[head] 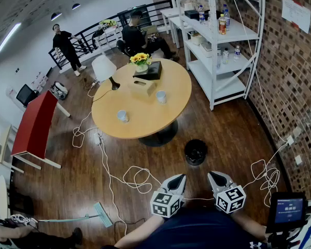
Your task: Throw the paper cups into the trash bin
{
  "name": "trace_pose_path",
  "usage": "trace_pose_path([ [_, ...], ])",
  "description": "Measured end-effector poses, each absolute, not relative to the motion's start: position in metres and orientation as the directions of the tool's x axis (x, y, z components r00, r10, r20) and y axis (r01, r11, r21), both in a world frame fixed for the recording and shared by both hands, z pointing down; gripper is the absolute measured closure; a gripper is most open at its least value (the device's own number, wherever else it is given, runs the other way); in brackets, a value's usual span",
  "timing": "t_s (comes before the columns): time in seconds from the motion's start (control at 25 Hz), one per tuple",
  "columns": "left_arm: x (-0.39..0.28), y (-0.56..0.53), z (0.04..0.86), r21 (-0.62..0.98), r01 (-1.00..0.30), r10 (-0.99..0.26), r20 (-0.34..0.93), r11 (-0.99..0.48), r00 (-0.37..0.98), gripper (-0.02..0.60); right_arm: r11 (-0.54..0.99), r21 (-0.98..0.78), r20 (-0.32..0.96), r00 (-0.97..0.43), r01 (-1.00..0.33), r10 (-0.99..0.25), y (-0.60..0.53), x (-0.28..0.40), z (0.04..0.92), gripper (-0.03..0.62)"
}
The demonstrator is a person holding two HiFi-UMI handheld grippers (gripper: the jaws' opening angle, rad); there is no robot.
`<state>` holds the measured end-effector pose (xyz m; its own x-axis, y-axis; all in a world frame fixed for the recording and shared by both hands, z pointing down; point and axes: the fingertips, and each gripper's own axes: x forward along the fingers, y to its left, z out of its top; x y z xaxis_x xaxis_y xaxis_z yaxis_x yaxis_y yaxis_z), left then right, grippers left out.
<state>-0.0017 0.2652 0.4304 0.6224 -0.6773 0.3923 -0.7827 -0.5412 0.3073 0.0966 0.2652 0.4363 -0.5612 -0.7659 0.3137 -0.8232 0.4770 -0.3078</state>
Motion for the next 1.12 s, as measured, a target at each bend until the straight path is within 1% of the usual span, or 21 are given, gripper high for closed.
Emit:
trace_pose_path([
  [0.12,0.014,0.246,0.424,0.283,-0.78,-0.68,0.381,-0.558,0.626,0.578,0.458,-0.32,0.298,-0.547,-0.829,-0.782,0.242,0.114,0.436,0.585],
  [0.24,0.016,0.234,0.422,0.272,-0.79,-0.689,0.388,-0.549,0.612,0.577,0.44,-0.34,0.298,-0.539,-0.831,-0.788,0.226,0.123,0.437,0.585],
  [0.36,0.006,0.221,0.427,0.287,-0.814,-0.704,0.409,-0.505,0.58,0.577,0.44,-0.364,0.314,-0.553,-0.821,-0.772,0.212,0.121,0.443,0.585],
  [0.48,0.002,0.196,0.438,0.304,-0.812,-0.696,0.417,-0.498,0.584,0.578,0.448,-0.359,0.337,-0.561,-0.819,-0.756,0.187,0.113,0.452,0.585],
  [0.64,-0.002,0.138,0.453,0.333,-0.781,-0.663,0.413,-0.528,0.625,0.578,0.423,-0.325,0.373,-0.526,-0.846,-0.765,0.131,0.105,0.464,0.584],
  [0.76,-0.012,0.074,0.456,0.348,-0.761,-0.654,0.389,-0.547,0.649,0.578,0.394,-0.309,0.399,-0.494,-0.866,-0.773,0.075,0.096,0.468,0.585],
  [0.96,-0.039,-0.02,0.442,0.369,-0.742,-0.646,0.366,-0.559,0.669,0.578,0.382,-0.272,0.437,-0.467,-0.883,-0.769,-0.007,0.071,0.448,0.585],
  [1.12,-0.061,-0.068,0.444,0.382,-0.731,-0.623,0.384,-0.565,0.682,0.578,0.391,-0.277,0.448,-0.478,-0.878,-0.756,-0.057,0.039,0.448,0.585],
])
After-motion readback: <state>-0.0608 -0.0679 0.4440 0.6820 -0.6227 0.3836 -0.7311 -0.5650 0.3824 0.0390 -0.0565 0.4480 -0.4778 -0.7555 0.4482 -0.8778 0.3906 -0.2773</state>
